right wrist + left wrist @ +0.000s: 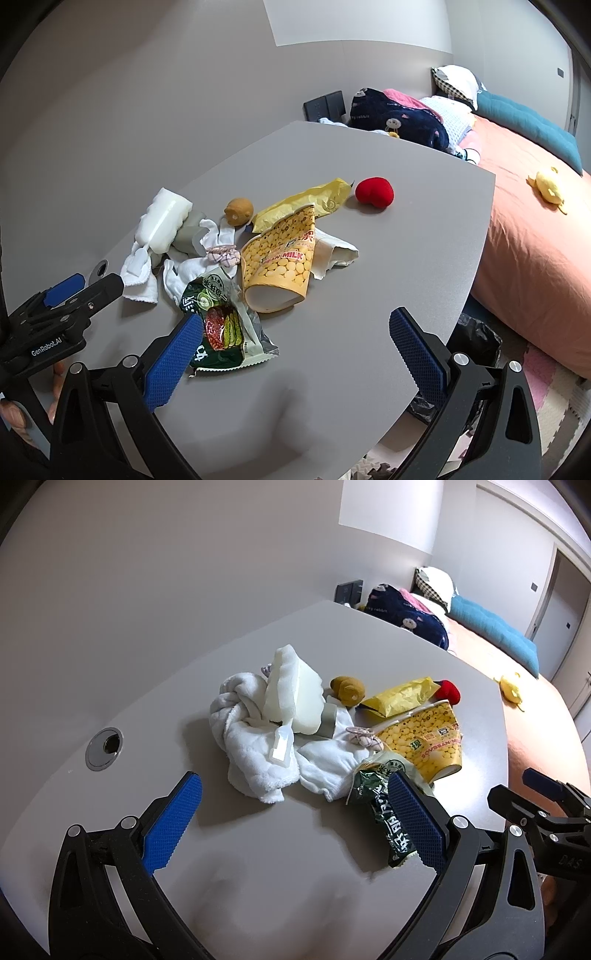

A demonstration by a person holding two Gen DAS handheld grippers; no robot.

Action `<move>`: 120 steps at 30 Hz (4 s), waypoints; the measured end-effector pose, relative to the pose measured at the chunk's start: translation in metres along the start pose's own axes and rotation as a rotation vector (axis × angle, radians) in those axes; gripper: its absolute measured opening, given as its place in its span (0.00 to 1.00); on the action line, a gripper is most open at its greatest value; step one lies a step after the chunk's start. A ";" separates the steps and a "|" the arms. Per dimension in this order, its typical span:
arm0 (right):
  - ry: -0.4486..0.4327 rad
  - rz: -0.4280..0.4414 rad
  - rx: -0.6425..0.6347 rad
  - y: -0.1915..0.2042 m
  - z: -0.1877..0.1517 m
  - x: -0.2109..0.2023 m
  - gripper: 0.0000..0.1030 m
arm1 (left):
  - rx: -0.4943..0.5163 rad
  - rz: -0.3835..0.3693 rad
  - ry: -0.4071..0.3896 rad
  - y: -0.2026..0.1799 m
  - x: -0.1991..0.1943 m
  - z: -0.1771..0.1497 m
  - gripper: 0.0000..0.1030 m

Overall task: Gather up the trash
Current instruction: 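Move both tools toward the pile of trash on the table, then grasp the yellow MILK snack bag with the right tool while the left tool grasps the white foam block, then lift both held items and carry them toward the black trash bin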

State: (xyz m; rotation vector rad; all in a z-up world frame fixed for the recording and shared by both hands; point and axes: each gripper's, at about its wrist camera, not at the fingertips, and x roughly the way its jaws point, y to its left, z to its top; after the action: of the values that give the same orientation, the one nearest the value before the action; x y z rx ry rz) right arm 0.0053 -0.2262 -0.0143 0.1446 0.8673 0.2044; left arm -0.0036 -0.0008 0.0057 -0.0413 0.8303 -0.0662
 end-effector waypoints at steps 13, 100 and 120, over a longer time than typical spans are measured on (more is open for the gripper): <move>-0.004 0.000 0.001 -0.001 0.000 -0.001 0.98 | -0.002 0.019 -0.007 0.001 -0.001 0.001 0.94; -0.099 0.234 0.143 -0.084 0.043 -0.016 0.38 | 0.065 0.059 -0.007 -0.043 0.034 0.074 0.25; -0.147 0.230 0.170 -0.102 0.038 -0.044 0.38 | 0.066 -0.049 0.022 -0.070 0.023 0.076 0.38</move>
State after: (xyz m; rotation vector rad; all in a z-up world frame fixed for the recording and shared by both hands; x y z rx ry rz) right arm 0.0188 -0.3371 0.0209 0.4145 0.7204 0.3302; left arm 0.0655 -0.0711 0.0442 0.0011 0.8491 -0.1400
